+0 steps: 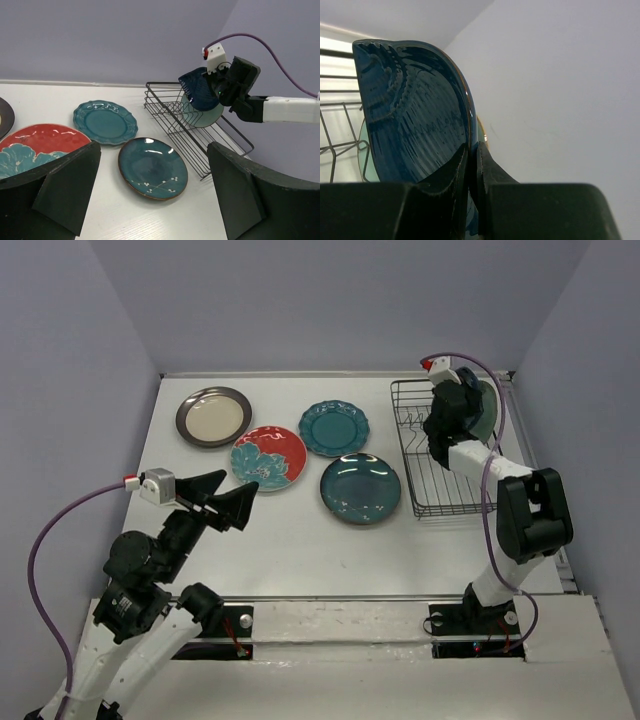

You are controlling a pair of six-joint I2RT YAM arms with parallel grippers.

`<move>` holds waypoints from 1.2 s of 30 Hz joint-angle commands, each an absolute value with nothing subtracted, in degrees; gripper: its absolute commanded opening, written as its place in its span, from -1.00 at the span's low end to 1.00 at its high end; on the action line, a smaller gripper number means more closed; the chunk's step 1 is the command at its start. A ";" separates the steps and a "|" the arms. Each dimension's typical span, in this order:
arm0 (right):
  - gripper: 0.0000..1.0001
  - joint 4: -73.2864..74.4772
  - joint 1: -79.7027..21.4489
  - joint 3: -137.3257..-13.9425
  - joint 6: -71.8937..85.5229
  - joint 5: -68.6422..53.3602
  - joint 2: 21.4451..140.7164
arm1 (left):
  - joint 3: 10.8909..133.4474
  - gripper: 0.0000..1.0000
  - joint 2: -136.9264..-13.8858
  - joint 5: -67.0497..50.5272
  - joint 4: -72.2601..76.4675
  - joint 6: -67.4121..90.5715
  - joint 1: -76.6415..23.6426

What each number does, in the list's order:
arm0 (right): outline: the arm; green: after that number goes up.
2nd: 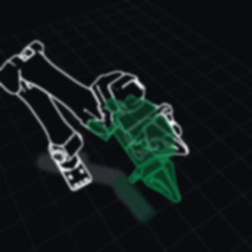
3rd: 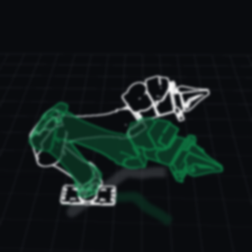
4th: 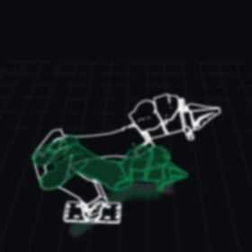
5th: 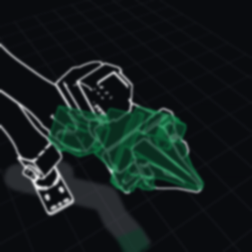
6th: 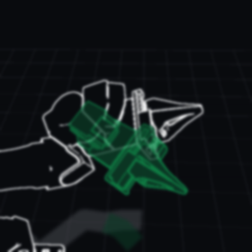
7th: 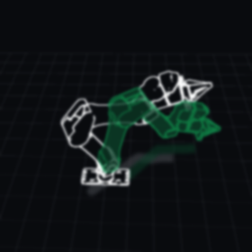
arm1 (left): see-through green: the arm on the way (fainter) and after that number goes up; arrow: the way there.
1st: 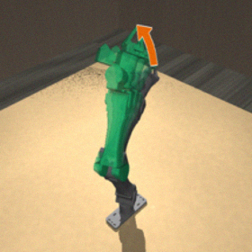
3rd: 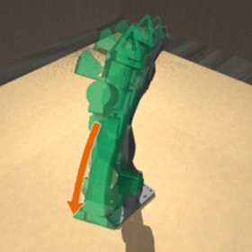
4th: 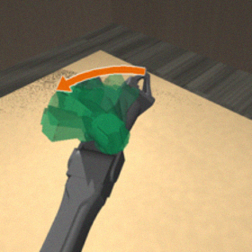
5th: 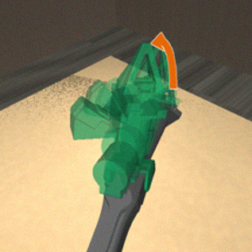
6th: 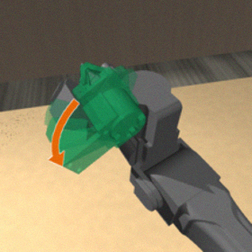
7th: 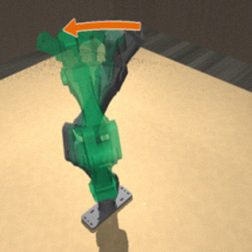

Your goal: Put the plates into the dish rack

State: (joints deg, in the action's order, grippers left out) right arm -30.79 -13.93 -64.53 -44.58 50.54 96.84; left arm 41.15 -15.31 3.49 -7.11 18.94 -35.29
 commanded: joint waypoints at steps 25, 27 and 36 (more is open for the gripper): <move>-0.86 -43.07 -11.78 -67.15 -46.41 51.85 94.75 | 41.40 0.98 -18.19 4.13 -5.19 18.11 -35.51; -0.86 -43.42 -11.78 -65.92 -45.97 52.29 95.36 | 41.40 0.98 -18.11 4.13 -5.10 18.11 -35.33; -0.87 -41.85 -11.25 -62.32 -41.94 51.51 97.12 | 41.40 0.98 -18.11 3.96 -5.18 18.19 -35.33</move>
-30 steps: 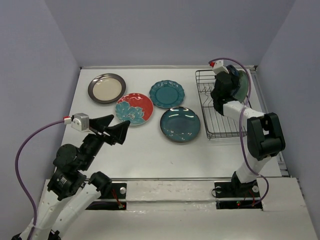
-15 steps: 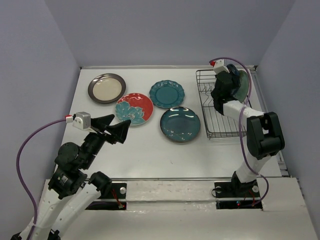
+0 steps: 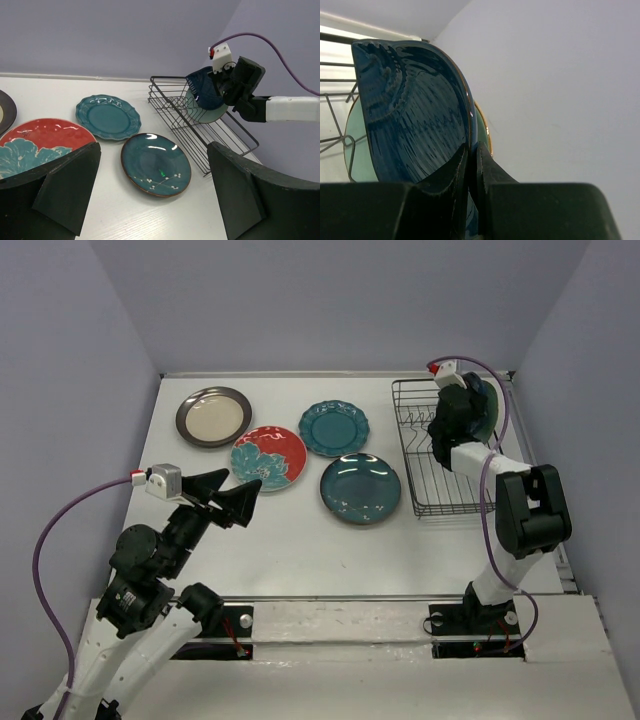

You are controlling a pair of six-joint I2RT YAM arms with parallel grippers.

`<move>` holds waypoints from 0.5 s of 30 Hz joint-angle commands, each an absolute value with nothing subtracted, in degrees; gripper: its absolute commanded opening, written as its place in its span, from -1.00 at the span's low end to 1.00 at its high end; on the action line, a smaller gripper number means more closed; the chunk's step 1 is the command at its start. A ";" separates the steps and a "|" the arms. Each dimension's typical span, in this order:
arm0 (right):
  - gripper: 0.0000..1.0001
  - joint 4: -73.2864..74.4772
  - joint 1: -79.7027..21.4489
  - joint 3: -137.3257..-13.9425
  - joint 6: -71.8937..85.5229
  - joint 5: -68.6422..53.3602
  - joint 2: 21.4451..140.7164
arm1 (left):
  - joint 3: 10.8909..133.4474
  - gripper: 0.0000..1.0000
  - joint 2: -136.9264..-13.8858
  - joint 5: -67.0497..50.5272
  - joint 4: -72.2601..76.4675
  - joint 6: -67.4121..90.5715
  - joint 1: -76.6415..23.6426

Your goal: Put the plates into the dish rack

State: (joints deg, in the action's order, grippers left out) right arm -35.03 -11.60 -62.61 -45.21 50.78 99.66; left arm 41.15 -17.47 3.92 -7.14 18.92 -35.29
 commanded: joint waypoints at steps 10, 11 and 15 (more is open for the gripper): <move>-0.86 -38.06 -11.25 -58.71 -32.00 50.45 98.26 | 41.40 0.98 -18.63 3.52 -5.27 18.11 -35.24; -0.86 -37.80 -11.25 -58.19 -31.30 50.28 98.44 | 41.40 0.98 -18.81 3.60 -5.27 18.11 -35.24; -0.81 -36.22 -11.25 -57.74 -27.09 50.19 98.88 | 41.31 0.98 -19.25 3.60 -5.19 18.46 -34.89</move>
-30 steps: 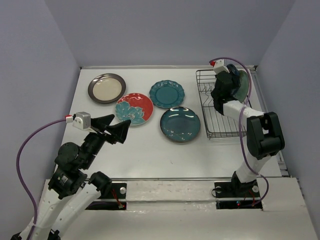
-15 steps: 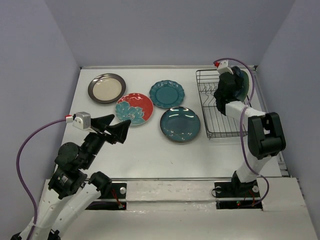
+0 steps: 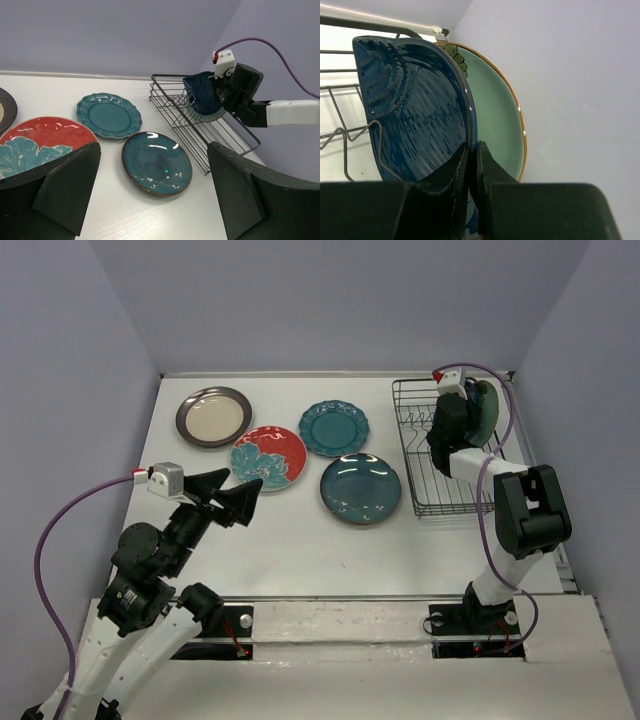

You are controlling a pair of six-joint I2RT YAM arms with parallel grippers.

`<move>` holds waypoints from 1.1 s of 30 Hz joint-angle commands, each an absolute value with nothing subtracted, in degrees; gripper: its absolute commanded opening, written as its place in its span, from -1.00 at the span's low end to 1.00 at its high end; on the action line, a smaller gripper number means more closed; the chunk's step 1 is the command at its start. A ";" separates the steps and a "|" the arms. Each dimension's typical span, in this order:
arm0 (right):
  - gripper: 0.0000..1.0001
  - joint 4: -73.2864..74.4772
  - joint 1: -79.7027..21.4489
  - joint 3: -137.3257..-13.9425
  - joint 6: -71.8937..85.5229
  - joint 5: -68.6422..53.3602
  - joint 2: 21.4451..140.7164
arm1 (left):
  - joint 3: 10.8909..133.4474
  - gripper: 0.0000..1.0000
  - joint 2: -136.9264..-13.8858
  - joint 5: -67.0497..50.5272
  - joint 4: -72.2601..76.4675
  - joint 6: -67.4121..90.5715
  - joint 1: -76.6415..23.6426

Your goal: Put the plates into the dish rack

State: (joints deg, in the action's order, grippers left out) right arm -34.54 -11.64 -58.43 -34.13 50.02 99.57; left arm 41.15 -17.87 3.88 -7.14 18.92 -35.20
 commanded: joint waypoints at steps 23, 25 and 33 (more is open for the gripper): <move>0.16 -15.05 -11.25 -64.68 -6.87 46.15 98.53 | 42.27 0.98 -30.23 2.73 -6.59 21.80 -34.63; 0.38 -10.41 -11.25 -67.57 -4.33 44.40 97.04 | 42.54 0.98 -32.68 1.50 -6.68 22.58 -34.54; 0.69 4.91 -11.25 -73.83 7.36 33.59 88.43 | 39.38 0.98 -39.98 -7.02 -1.68 31.01 -34.72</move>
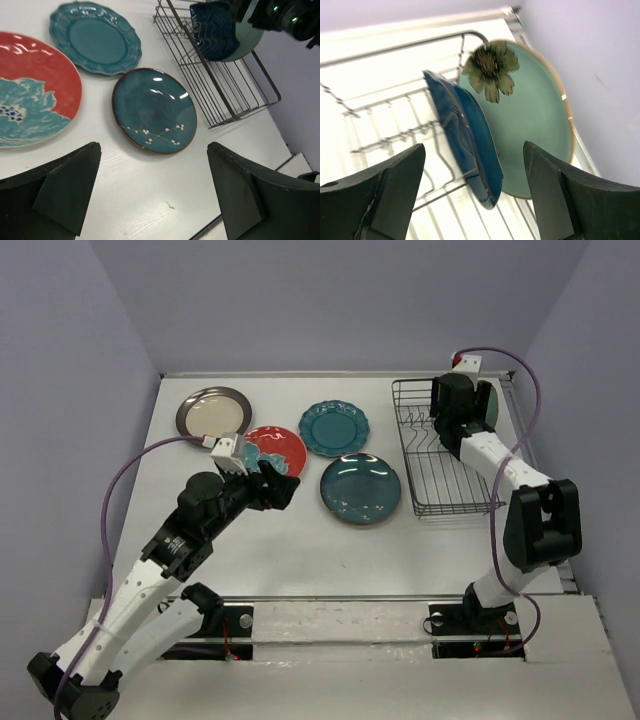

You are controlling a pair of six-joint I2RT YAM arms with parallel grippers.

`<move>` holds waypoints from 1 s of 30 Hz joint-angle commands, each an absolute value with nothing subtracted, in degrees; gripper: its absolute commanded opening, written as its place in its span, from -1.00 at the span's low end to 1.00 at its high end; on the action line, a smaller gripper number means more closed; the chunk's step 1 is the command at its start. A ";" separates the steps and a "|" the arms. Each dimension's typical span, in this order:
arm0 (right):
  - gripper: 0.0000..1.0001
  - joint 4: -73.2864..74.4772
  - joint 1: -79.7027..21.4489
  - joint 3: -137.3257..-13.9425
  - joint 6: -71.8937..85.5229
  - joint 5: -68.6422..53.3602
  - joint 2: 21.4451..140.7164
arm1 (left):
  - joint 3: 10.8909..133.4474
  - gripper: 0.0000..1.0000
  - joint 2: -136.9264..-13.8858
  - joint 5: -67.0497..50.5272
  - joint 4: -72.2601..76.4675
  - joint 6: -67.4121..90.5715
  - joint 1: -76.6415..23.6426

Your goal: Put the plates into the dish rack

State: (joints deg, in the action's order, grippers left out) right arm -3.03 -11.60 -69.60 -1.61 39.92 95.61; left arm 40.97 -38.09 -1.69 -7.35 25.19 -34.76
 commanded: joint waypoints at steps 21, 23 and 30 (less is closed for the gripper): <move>0.71 7.21 -14.50 -45.01 27.95 -10.27 45.44 | 35.49 0.64 -81.02 5.89 25.05 48.69 -40.34; 0.71 7.12 -14.50 -44.21 28.04 -10.63 44.57 | 36.99 0.58 -85.31 6.50 25.92 49.04 -40.43; 0.70 5.28 -14.50 -41.57 29.00 -12.39 43.86 | 38.40 0.30 -94.47 5.80 35.14 50.89 -40.34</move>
